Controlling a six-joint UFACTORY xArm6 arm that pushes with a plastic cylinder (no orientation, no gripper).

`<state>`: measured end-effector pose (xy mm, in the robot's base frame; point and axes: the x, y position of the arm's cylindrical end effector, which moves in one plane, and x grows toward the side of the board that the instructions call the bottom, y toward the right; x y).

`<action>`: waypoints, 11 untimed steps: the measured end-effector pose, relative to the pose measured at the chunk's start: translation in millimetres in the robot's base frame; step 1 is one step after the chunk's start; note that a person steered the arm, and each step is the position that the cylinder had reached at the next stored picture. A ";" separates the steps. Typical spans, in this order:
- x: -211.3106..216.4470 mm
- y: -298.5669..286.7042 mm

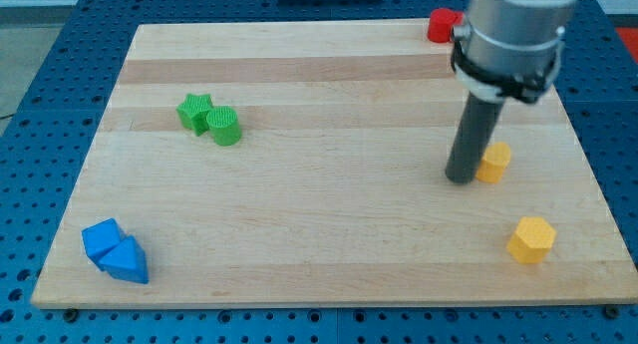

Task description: Place the heart above the hexagon

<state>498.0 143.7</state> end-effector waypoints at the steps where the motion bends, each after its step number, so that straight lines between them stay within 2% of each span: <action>1: -18.6 -3.1; 2: -74.9 -14.1; 3: -89.0 5.8; 5: -26.2 51.8; 7: -41.1 53.7; 9: 28.0 71.0; 10: 14.1 71.1; 11: -27.3 58.4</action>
